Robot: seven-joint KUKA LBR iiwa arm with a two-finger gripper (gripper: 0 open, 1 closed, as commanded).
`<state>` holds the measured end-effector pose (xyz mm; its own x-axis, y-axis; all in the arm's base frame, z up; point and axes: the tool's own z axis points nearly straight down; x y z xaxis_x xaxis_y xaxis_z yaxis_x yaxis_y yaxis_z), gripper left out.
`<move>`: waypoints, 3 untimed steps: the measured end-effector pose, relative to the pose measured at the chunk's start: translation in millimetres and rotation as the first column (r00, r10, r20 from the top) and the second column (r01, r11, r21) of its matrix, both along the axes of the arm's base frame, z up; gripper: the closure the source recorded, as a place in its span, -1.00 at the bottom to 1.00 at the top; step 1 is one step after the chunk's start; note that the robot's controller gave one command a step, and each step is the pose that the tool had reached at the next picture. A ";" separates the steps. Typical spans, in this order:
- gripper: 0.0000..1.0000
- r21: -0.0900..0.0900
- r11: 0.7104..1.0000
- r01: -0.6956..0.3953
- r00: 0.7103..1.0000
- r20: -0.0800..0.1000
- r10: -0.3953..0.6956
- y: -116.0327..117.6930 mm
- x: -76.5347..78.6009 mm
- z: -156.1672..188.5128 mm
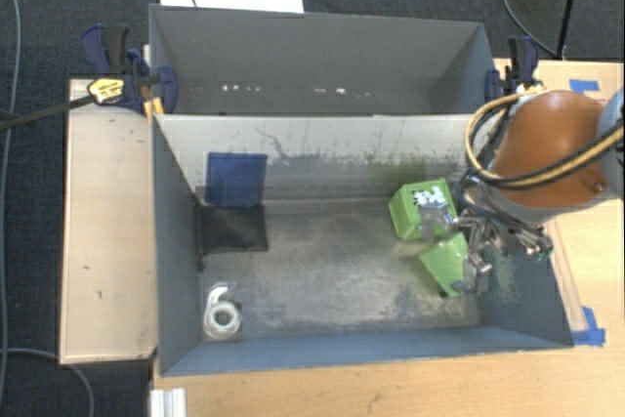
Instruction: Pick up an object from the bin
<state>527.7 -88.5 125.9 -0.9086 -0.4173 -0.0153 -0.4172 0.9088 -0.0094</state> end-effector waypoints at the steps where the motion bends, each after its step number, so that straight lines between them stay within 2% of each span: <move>1: 1.00 0.001 0.993 -0.117 0.993 -0.004 0.117 0.6 -2.6 -49.0; 2: 1.00 0.000 0.972 -0.234 0.972 -0.001 0.234 0.3 -2.6 -22.9; 3: 1.00 -0.001 0.964 -0.267 0.964 -0.001 0.267 0.2 -2.7 -15.4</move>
Offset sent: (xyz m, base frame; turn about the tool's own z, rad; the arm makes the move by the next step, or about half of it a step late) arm 0.0000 0.0000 0.0000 0.0000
